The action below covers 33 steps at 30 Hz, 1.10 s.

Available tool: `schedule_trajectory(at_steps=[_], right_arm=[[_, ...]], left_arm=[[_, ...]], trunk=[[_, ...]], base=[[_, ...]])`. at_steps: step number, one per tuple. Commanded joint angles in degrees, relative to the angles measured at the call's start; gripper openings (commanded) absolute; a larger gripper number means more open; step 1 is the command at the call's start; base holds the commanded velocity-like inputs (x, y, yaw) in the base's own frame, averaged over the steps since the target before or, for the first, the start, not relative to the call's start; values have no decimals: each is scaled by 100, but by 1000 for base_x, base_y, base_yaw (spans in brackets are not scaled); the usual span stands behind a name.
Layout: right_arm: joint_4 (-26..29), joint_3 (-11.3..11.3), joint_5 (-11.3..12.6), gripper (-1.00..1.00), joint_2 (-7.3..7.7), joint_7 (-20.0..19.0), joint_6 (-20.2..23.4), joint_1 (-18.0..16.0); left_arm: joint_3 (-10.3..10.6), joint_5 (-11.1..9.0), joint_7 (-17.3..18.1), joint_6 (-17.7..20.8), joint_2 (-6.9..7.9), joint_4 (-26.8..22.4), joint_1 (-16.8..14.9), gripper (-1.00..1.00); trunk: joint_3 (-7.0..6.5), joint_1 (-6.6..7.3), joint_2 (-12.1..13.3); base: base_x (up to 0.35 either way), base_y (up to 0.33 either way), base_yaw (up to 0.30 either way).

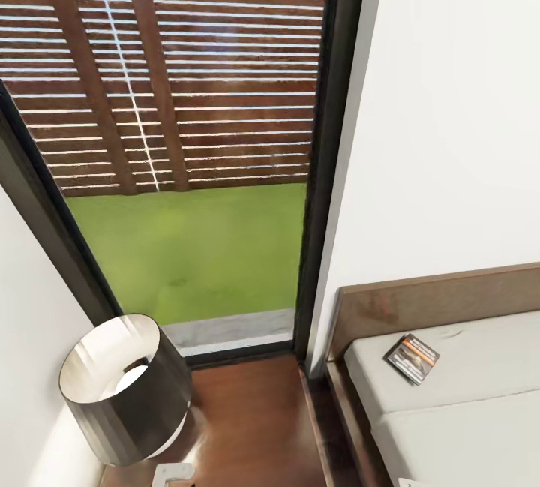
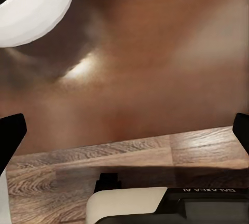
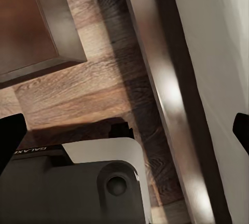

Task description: In the bedroom, move the book from the bed onto either nightstand, and place the two sandals side by side next to the bed.

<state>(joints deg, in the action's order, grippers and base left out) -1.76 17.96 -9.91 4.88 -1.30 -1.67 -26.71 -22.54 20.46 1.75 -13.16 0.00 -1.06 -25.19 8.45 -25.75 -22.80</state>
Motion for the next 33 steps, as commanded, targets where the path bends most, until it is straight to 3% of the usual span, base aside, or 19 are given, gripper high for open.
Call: schedule_trajectory(at_steps=[1, 13, 29, 33], right_arm=[[-18, 49, -55, 100, 4, -11, -18, -9], [-18, 50, -55, 100, 4, -11, -18, -9], [-18, 50, -55, 100, 4, -11, -18, -9], [-19, 50, -55, 100, 4, -11, -18, -9]], left_arm=[[-49, 34, 18, -12, 0, 0, -4, 100], [-49, 37, 18, -11, 0, 0, -4, 100], [-49, 37, 18, -10, 0, 0, -4, 100], [-34, 53, 180, -18, -40, 7, -4, 100]], trunk=[[11, -3, -12], [11, -3, -12], [11, -3, -12], [11, -3, -12]], base=[[22, 5, 0], [114, 1, 0], [12, 0, 0], [0, 0, 0]])
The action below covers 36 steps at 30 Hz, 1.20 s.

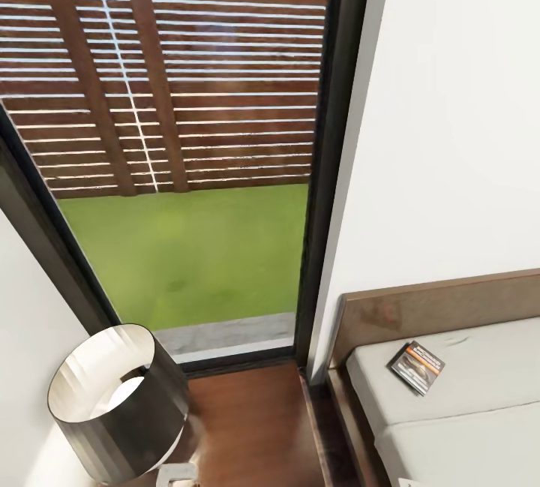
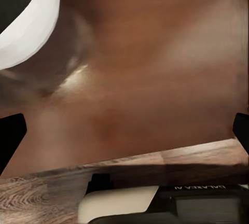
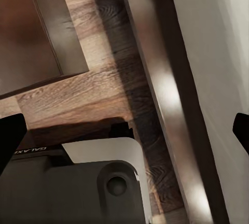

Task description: In the bedroom, move the book from the bed onto either nightstand, and place the two sandals side by side next to the bed.

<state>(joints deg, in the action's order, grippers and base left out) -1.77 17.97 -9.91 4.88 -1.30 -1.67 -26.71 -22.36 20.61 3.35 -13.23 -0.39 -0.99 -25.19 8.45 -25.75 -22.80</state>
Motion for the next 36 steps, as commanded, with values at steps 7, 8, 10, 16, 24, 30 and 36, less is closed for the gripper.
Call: schedule_trajectory(at_steps=[7, 8, 10, 16, 24, 30, 36], right_arm=[[-17, 49, -55, 100, 4, -11, -18, -9], [-17, 49, -55, 100, 4, -11, -18, -9], [-17, 49, -55, 100, 4, -11, -18, -9], [-17, 49, -55, 100, 4, -11, -18, -9], [-17, 49, -55, 100, 4, -11, -18, -9], [-17, 49, -55, 100, 7, -11, -20, -9], [-8, 49, -55, 100, 14, -11, -25, -9]], left_arm=[[-13, 81, 1077, -5, -427, -20, -3, 100], [-4, 87, 1154, -1, -526, -25, -3, 100], [10, 94, 1222, 5, -681, -32, -5, 100], [40, 100, 1614, 28, -960, -243, -49, 100], [47, 89, 3095, 832, -960, -911, -577, 100], [47, 70, 3492, 1685, -960, -1715, -878, 100], [41, 23, 4582, 1866, -960, -2561, -943, 100]], trunk=[[11, -3, -12], [11, -3, -12], [11, -3, -12], [11, -3, -12], [11, -3, -12], [11, -3, -12], [14, -3, -12]], base=[[0, 0, 0], [0, 0, 0], [0, 0, 0], [0, 0, 0], [0, 0, 0], [0, 0, 0], [0, 0, 0]])
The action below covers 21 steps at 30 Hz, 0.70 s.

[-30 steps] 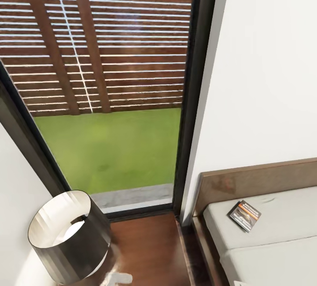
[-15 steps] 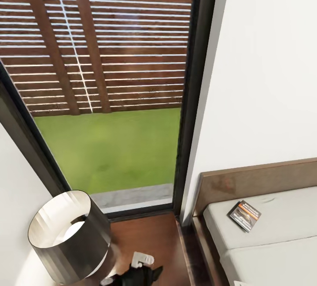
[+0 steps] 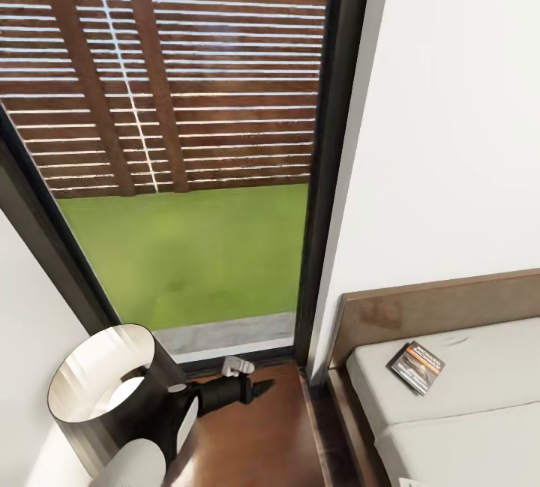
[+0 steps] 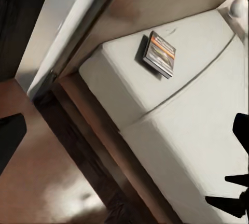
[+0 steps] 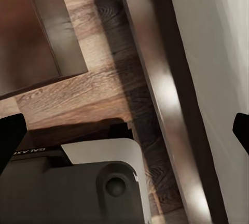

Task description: In the bedroom, move the book from the bed onto either nightstand, and place the two sandals side by side next to the bed.

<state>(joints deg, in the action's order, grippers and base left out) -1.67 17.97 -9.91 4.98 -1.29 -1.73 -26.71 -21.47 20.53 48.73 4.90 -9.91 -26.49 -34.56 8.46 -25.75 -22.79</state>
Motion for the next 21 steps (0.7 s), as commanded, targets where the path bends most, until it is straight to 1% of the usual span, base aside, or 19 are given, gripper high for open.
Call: schedule_trajectory(at_steps=[1, 3, 7, 21], right_arm=[[-14, 49, -55, 100, 4, -12, -19, -9], [-12, 52, -55, 100, 9, -15, -15, -9], [-10, 56, -55, 100, 40, -30, -12, -9], [42, 80, -59, 100, 62, -42, -8, -9]], left_arm=[[-50, 9, 206, 62, -8, -95, -9, 100], [-55, -32, 348, 71, -8, -161, -12, 100], [-64, -70, 456, 68, -8, -185, -14, 100], [-68, -75, 442, 55, -8, -173, -15, 100]], trunk=[[16, -4, -12], [27, -4, -12], [57, -4, -12], [181, -4, -12]], base=[[0, 0, 0], [0, 0, 0], [0, 0, 0], [0, 0, 0]])
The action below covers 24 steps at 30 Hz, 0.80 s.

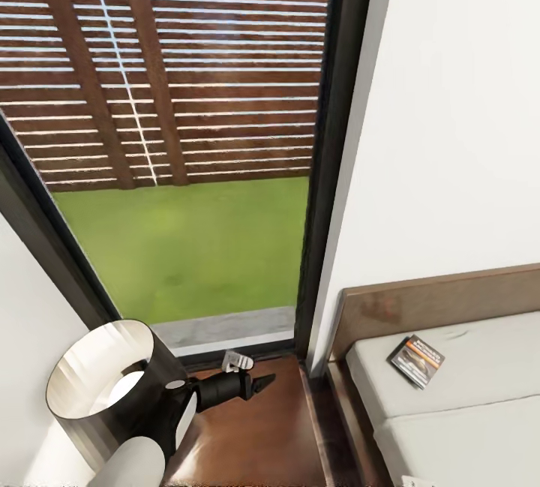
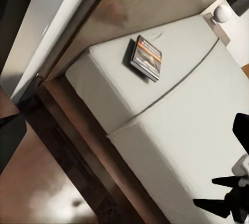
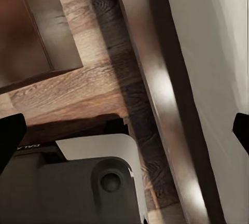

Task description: In the bedroom, move the book from the bed onto either nightstand, and place the two sandals side by side next to the bed.

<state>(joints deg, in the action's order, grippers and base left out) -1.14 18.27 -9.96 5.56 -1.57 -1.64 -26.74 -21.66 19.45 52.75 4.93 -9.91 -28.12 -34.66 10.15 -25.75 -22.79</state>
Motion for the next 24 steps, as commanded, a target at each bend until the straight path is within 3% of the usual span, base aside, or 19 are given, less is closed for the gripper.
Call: schedule_trajectory(at_steps=[1, 6, 8, 10, 16, 17, 20, 21, 22, 23, 24], right_arm=[[2, 56, -55, 100, 11, -13, -13, -7], [489, 92, -52, 100, 340, -7, 84, -18], [1463, 99, -56, 100, 483, 1, 410, -22], [2403, 98, -62, 100, 520, 33, 894, -24], [4226, 108, -75, 100, 582, 109, 1383, -29], [4316, 109, -77, 100, 606, 129, 1398, -32], [4537, 113, -81, 100, 987, 262, 1434, -45], [4518, 113, -79, 100, 1322, 313, 1445, -54], [4442, 110, -78, 100, 1523, 333, 1449, -61], [4371, 109, -77, 100, 1695, 347, 1452, -67], [4346, 109, -77, 100, 1775, 353, 1453, -71]], left_arm=[[-48, 33, 41, 52, -9, -9, -6, 100], [-46, 33, 36, 52, -9, -9, -6, 100], [-45, 33, 35, 52, -9, -9, -6, 100], [-46, 33, 34, 52, -9, -9, -6, 100], [-48, 33, 12, 52, -9, -8, -6, 100], [-48, 33, 2, 52, -9, -8, -6, 100], [-48, 33, -78, 52, -9, -5, -6, 100], [-46, 33, -135, 52, -9, -7, -6, 100], [-47, 33, -173, 52, -9, -5, -6, 100], [-48, 33, -204, 52, -9, -3, -6, 100], [-48, 33, -216, 52, -9, -3, -6, 100]], trunk=[[21, -3, -12], [66, -3, -12], [84, -3, -12], [102, -3, -12], [155, -3, -12], [164, -3, -12], [191, -3, -12], [200, -3, -12], [209, -3, -12], [218, -3, -12], [227, -3, -12]], base=[[0, 0, 0], [0, 0, 0], [0, 0, 0], [0, 0, 0], [0, 0, 0], [0, 0, 0], [0, 0, 0], [0, 0, 0], [0, 0, 0], [0, 0, 0], [0, 0, 0]])
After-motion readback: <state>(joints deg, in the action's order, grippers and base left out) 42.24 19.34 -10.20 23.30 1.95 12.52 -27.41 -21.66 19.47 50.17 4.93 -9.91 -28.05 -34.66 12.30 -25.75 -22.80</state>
